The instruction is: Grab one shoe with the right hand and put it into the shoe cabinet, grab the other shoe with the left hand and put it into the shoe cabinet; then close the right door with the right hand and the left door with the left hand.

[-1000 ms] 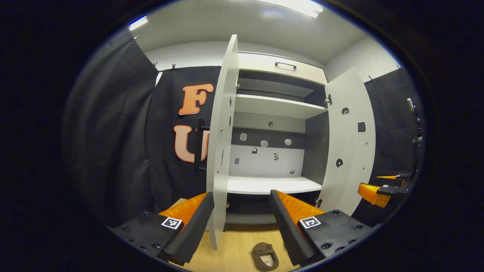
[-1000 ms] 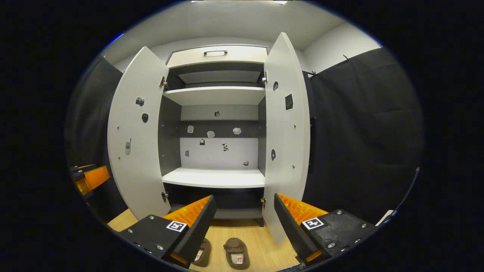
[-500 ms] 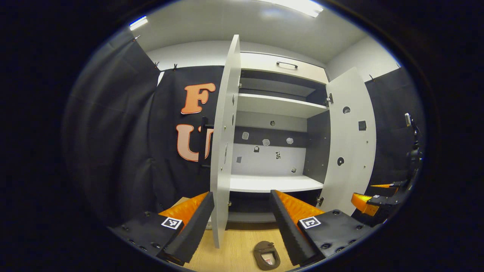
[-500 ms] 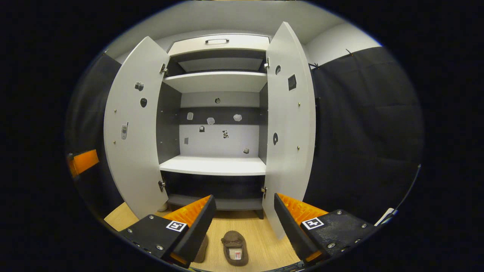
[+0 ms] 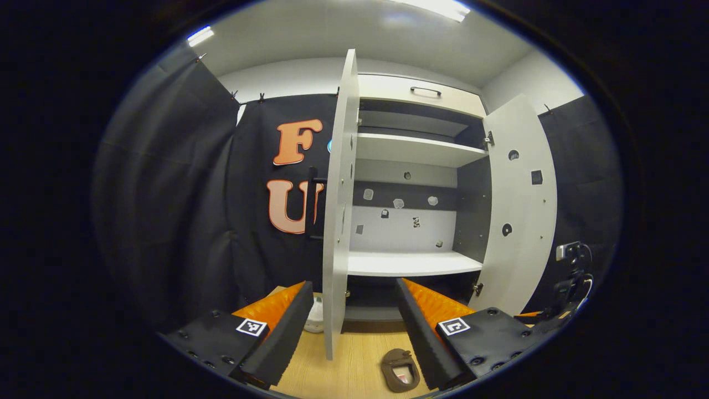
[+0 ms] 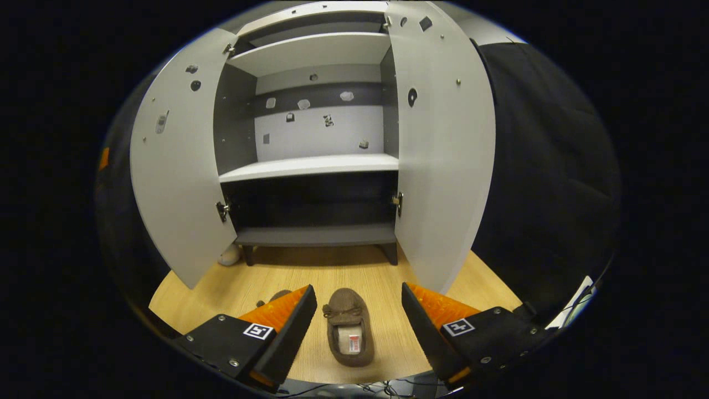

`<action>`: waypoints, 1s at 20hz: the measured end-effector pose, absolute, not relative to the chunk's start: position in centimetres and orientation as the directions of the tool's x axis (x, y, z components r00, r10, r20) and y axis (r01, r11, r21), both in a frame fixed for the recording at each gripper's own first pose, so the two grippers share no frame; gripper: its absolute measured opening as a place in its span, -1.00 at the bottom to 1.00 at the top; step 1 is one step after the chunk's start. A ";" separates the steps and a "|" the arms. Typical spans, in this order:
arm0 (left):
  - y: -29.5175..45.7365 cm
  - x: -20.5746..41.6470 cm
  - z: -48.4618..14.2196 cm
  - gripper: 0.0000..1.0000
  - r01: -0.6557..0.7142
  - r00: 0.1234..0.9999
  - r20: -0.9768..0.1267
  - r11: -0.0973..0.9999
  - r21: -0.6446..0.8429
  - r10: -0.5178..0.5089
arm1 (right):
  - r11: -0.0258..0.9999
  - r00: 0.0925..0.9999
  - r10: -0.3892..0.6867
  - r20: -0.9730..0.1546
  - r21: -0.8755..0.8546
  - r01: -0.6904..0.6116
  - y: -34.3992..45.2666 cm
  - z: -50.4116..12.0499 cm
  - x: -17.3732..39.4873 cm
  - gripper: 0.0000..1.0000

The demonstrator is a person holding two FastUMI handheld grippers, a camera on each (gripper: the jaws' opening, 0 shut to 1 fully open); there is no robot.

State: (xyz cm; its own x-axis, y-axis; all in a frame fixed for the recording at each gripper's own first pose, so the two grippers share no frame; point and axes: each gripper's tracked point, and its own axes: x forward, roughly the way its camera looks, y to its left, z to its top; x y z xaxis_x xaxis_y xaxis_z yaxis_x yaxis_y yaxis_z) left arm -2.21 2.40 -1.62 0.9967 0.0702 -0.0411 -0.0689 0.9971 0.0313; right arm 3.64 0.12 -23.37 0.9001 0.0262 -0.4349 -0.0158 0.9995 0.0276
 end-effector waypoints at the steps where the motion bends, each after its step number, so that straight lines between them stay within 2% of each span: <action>1: 2.5 -2.2 -1.8 0.99 -0.071 0.996 -0.047 0.997 0.035 0.073 | 1.000 0.885 0.026 -0.464 0.024 -0.016 0.1 -25.2 3.7 0.90; 2: 2.6 -2.4 -1.9 0.93 -0.073 0.996 -0.053 0.997 0.040 0.075 | 1.000 0.869 0.023 -0.494 0.018 -0.017 0.0 -26.8 3.8 0.89; 3: 2.7 -2.5 -2.1 0.99 -0.075 0.995 -0.057 0.996 0.045 0.078 | 1.000 0.855 0.025 -0.518 0.014 -0.020 0.0 -28.4 3.9 0.88; 5: 3.1 -2.5 -2.3 0.93 -0.083 0.994 -0.062 0.995 0.055 0.087 | 1.000 0.830 0.010 -0.557 0.008 -0.007 -0.3 -31.1 4.3 0.82; 13: 5.6 -2.3 -4.6 0.99 -0.135 0.982 -0.120 0.988 0.071 0.143 | 0.997 0.735 -0.047 -0.676 -0.082 -0.011 -1.8 -40.0 5.9 0.38; 15: 6.1 -2.4 -5.0 0.94 -0.151 0.979 -0.128 0.986 0.073 0.160 | 0.996 0.718 -0.052 -0.694 -0.089 -0.014 -1.8 -41.4 6.3 0.25; 17: 6.5 -2.5 -5.5 0.94 -0.163 0.976 -0.134 0.984 0.078 0.172 | 0.996 0.702 -0.057 -0.710 -0.091 -0.011 -1.8 -42.7 6.6 -0.02; 19: 6.8 -2.6 -5.9 0.94 -0.170 0.973 -0.143 0.982 0.082 0.181 | 0.997 0.682 -0.049 -0.730 -0.071 -0.004 -1.4 -43.7 6.7 -0.10; 20: 6.9 -2.7 -6.0 0.93 -0.174 0.972 -0.145 0.981 0.084 0.184 | 0.999 0.674 -0.040 -0.738 -0.054 0.000 -1.2 -44.2 6.8 -0.24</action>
